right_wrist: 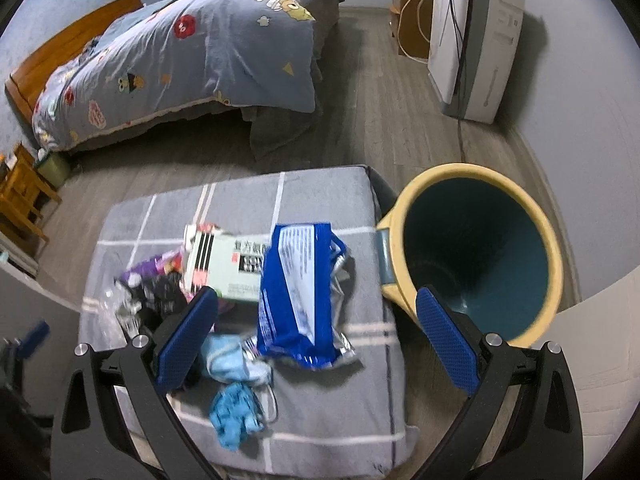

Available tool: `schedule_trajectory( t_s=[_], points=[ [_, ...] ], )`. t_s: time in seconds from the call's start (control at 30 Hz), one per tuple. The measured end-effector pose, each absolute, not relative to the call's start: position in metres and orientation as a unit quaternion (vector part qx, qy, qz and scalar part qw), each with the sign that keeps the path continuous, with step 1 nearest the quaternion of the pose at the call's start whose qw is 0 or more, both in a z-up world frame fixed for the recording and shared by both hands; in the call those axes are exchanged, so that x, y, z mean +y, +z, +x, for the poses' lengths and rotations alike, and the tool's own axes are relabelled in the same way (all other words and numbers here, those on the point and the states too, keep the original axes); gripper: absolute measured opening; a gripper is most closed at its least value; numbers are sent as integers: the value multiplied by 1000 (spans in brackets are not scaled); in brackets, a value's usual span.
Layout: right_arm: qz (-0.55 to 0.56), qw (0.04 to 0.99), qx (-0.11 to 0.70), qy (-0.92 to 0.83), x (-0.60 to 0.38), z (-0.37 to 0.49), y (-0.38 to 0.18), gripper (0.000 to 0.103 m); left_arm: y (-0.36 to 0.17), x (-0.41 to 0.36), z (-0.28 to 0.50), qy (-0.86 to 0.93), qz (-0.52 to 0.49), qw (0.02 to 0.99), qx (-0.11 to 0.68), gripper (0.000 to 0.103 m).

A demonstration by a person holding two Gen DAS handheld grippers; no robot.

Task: Collect trash
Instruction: 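Grasp the blue wipes packet with the right tool while the left grasps the black bag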

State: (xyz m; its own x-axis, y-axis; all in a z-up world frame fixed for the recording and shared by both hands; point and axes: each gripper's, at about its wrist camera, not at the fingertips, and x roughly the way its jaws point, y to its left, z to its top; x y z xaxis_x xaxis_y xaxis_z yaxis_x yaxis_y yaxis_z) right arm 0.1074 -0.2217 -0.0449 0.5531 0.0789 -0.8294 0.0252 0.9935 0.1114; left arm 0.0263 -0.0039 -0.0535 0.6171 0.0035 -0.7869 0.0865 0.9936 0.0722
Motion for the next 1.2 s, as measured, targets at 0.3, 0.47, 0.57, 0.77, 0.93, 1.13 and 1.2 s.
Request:
schedule_trajectory(
  t_s=[0.3, 0.47, 0.57, 0.77, 0.93, 1.13, 1.2],
  points=[
    [32, 862, 504, 43, -216, 145, -73, 97, -81, -23, 45, -53, 63, 888, 453, 98],
    [51, 850, 518, 75, -213, 157, -87, 97, -92, -44, 54, -70, 62, 890, 446, 96],
    [46, 845, 530, 62, -215, 164, -97, 97, -101, -52, 61, -68, 68, 884, 457, 95],
    [42, 830, 553, 64, -216, 173, -114, 97, -108, -53, 67, -56, 68, 879, 469, 92],
    [51, 820, 566, 66, -215, 173, -125, 95, -115, -47, 69, -60, 66, 869, 487, 71],
    [49, 809, 581, 72, -212, 171, -133, 36, -113, -39, 69, -62, 61, 867, 491, 53],
    [50, 810, 579, 71, -214, 171, -130, 26, -111, -36, 70, -70, 53, 866, 492, 28]
  ],
)
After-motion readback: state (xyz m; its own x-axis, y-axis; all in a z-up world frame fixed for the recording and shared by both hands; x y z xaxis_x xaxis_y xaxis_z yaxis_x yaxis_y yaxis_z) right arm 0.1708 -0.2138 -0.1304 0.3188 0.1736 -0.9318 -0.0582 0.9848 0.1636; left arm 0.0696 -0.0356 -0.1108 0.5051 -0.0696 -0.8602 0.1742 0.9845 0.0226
